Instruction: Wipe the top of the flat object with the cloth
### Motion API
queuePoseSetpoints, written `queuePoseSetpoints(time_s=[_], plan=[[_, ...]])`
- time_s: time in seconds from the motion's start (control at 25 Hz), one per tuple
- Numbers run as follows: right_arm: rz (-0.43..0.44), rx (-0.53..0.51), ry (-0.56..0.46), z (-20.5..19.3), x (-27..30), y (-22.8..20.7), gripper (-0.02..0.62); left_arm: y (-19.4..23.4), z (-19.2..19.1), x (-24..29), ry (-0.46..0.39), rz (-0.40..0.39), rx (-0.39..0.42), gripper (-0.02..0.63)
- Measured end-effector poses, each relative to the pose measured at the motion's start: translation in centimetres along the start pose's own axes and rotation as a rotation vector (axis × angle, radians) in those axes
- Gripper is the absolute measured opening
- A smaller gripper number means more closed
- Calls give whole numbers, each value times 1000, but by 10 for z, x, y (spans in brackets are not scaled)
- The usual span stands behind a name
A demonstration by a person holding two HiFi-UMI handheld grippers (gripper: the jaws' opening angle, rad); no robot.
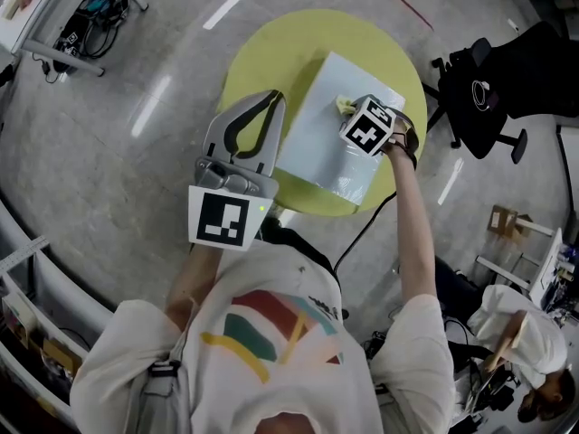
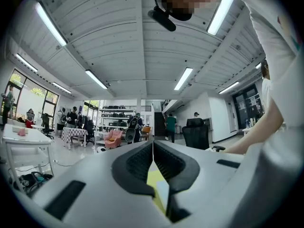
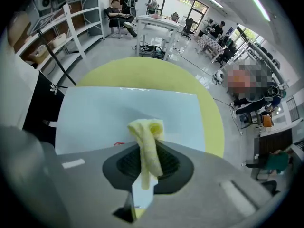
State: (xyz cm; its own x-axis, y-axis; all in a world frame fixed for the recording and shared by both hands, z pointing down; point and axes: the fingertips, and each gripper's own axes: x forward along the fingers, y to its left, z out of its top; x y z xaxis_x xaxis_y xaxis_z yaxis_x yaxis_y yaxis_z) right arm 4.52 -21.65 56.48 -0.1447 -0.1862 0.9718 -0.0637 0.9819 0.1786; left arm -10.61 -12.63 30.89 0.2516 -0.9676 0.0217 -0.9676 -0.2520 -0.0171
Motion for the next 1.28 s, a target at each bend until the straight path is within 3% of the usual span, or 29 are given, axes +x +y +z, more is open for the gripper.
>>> queuePoseSetpoints(time_s=[0.36, 0.84, 1.28], plan=[[42, 3, 0, 2, -12, 68, 26, 4, 13, -5, -36, 14, -10, 17], [177, 12, -18, 5, -26, 151, 26, 7, 23, -1, -76, 15, -9, 17], [226, 3, -7, 3, -37, 198, 26, 8, 24, -1, -82, 14, -22, 17]])
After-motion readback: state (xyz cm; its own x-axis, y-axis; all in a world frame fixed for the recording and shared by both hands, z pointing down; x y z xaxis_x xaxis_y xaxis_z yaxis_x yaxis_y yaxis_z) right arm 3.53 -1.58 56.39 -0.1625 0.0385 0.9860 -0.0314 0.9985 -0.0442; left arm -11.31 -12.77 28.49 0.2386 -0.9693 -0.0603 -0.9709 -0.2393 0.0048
